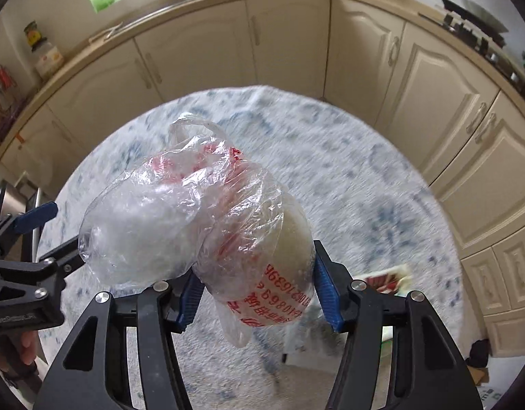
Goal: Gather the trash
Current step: 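Grasp the white plastic bag with left tool while right tool grasps the red-printed clear bag, then carry both plastic bags in both tools over the blue bucket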
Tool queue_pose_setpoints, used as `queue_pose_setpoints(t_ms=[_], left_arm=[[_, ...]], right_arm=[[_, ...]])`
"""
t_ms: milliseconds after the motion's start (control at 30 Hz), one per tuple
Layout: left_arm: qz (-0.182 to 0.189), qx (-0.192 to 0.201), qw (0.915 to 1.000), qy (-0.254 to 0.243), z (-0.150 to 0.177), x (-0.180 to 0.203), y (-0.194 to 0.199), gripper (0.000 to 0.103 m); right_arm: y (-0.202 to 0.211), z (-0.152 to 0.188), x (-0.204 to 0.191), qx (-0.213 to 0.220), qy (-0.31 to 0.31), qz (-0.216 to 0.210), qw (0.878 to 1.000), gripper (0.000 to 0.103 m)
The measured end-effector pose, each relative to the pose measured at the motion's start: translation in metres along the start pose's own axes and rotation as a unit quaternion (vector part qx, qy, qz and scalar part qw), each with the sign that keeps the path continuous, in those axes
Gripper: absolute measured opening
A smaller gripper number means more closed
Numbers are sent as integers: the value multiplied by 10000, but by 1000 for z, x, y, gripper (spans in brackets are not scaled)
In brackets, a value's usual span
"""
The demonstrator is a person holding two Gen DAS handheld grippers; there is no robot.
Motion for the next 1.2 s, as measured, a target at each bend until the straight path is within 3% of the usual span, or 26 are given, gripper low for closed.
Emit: queue_pose_setpoints(t_ms=[133, 200, 233, 267, 367, 533, 800, 1200], left_arm=[[-155, -241, 9994, -217, -11, 13, -34, 102], [-48, -381, 9990, -238, -12, 14, -54, 99], [41, -475, 9987, -189, -10, 14, -63, 86], [149, -558, 9983, -120, -10, 13, -71, 60], [199, -412, 9986, -266, -7, 12, -75, 52], [98, -129, 9991, -390, -1, 12, -53, 51], [-28, 206, 9985, -511, 28, 19, 9, 51], [274, 449, 9961, -706, 84, 44, 101, 51]], right_arm=[[1, -12, 9, 173, -46, 135, 9997, 59], [-5, -15, 13, 133, -88, 129, 9998, 59], [-9, -15, 15, 86, -110, 131, 9998, 59], [-13, -15, 16, 56, -113, 150, 9998, 59], [-24, -15, 19, -33, -142, 206, 9997, 59], [-21, -9, 21, -57, -211, 191, 9996, 59], [23, 9, 17, 148, -280, 251, 9992, 59], [97, 84, 20, 191, -472, 340, 9981, 59]])
Point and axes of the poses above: each gripper's, at about its wrist camera, not at the fingertips, and y roughly against the way its jaws point, x to its right, z to its underside, the point moved 1 cm from there along -y, roughly the way its jaws point, and after that the axes turned 9 degrees about x, right-handed, at the moved point
